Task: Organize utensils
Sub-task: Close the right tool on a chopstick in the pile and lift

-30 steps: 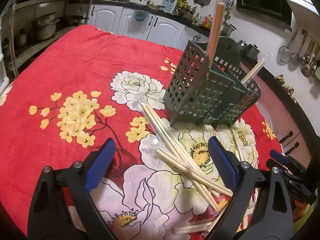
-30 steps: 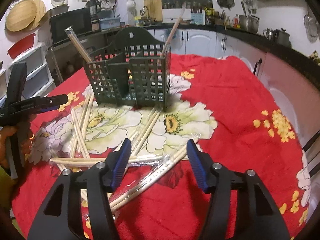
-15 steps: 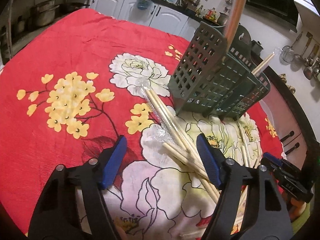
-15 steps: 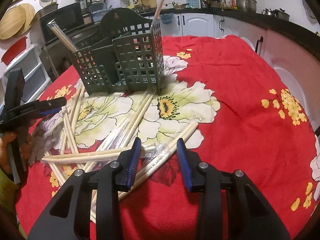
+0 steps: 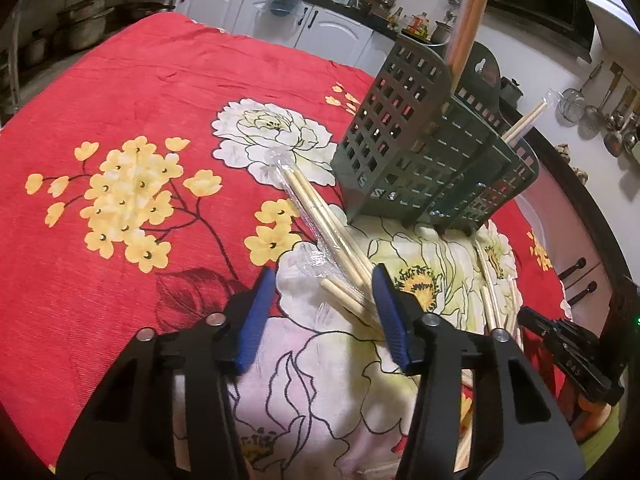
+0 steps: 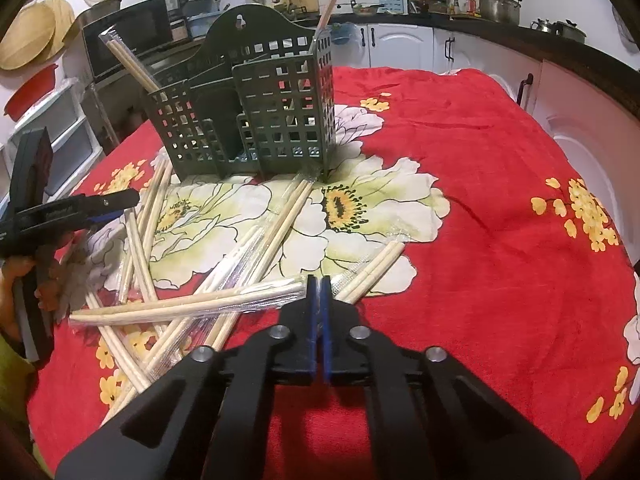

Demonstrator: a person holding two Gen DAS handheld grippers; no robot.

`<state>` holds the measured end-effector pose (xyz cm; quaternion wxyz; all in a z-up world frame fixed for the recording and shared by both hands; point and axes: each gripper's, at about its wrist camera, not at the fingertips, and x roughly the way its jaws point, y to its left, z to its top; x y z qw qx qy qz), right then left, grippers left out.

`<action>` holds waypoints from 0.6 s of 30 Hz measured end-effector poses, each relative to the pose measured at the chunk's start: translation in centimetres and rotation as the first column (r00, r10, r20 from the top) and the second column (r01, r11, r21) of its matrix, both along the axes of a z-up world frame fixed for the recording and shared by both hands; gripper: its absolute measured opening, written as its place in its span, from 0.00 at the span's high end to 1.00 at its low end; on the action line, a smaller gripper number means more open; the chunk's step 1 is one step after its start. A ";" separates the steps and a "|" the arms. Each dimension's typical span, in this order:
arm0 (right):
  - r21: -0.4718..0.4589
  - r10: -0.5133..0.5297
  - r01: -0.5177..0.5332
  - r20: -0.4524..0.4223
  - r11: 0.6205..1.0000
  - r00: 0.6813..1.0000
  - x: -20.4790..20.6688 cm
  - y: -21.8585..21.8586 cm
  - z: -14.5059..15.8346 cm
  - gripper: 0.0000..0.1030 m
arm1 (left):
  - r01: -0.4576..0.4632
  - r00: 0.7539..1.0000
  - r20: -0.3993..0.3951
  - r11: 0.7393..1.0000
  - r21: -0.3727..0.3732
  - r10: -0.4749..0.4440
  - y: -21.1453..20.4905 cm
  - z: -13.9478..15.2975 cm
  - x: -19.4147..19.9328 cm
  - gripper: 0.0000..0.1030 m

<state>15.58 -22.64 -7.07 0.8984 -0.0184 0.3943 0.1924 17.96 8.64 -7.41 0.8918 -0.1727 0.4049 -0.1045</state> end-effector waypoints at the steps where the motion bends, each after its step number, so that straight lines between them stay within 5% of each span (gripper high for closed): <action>1: 0.000 0.000 0.000 0.001 1.000 1.000 0.0 0.0 0.0 0.98 | 0.000 1.000 -0.001 1.000 -0.002 0.000 0.0 0.0 0.0 0.62; 8: 0.012 -0.006 0.006 0.015 1.000 1.000 -0.1 -0.1 0.3 0.99 | 0.001 1.000 -0.006 0.999 -0.054 -0.002 0.7 -0.2 0.5 0.70; 18: 0.017 -0.001 0.000 0.076 1.000 0.997 -0.5 0.1 1.7 0.99 | 0.013 1.000 0.027 0.995 -0.100 -0.011 1.4 0.5 0.5 0.94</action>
